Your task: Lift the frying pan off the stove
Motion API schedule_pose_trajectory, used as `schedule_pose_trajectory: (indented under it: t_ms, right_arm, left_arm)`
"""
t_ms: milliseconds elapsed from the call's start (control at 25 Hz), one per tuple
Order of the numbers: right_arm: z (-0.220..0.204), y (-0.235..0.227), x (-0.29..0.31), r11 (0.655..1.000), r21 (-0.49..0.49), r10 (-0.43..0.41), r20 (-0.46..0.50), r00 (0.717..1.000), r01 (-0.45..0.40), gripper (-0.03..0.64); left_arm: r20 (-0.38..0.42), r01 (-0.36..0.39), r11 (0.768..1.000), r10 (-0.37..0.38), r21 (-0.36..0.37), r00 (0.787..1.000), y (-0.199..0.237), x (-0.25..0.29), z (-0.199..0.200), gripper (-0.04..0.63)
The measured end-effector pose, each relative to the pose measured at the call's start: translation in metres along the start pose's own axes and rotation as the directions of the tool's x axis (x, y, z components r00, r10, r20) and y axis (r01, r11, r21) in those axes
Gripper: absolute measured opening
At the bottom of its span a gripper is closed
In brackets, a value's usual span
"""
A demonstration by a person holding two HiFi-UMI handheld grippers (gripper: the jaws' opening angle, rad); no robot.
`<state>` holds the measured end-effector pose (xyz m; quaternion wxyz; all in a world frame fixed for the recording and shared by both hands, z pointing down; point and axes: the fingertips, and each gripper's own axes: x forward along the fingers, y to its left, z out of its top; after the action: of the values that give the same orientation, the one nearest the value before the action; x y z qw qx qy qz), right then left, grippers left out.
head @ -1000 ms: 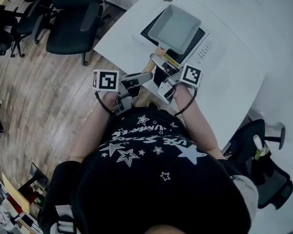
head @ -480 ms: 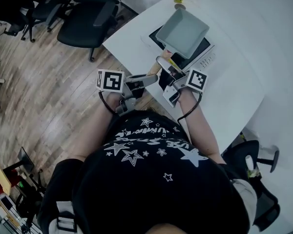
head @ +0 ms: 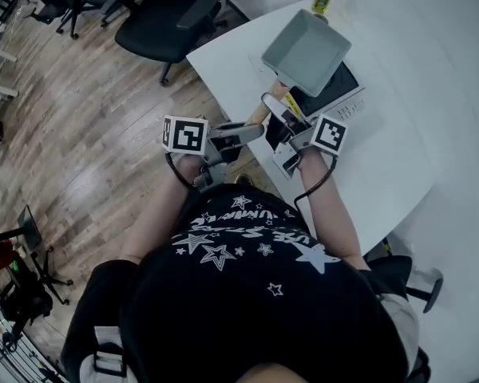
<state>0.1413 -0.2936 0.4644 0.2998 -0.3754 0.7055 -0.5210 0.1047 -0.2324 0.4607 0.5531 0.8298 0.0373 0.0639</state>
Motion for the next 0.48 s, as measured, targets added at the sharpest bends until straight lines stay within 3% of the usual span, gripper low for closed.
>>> schedule_pose_trajectory:
  t_ms: [280, 480]
  right_arm:
    - [-0.020, 0.004, 0.000, 1.000, -0.022, 0.004, -0.044, 0.999, -0.005, 0.143]
    - [-0.086, 0.038, -0.030, 0.999, -0.032, 0.012, -0.055, 0.998, -0.014, 0.143]
  left_arm:
    - [0.048, -0.007, 1.000, 0.007, -0.002, 0.999, -0.004, -0.014, -0.014, 0.110]
    - [0.069, 0.005, 1.000, -0.006, 0.010, 0.998, -0.039, -0.049, -0.075, 0.110]
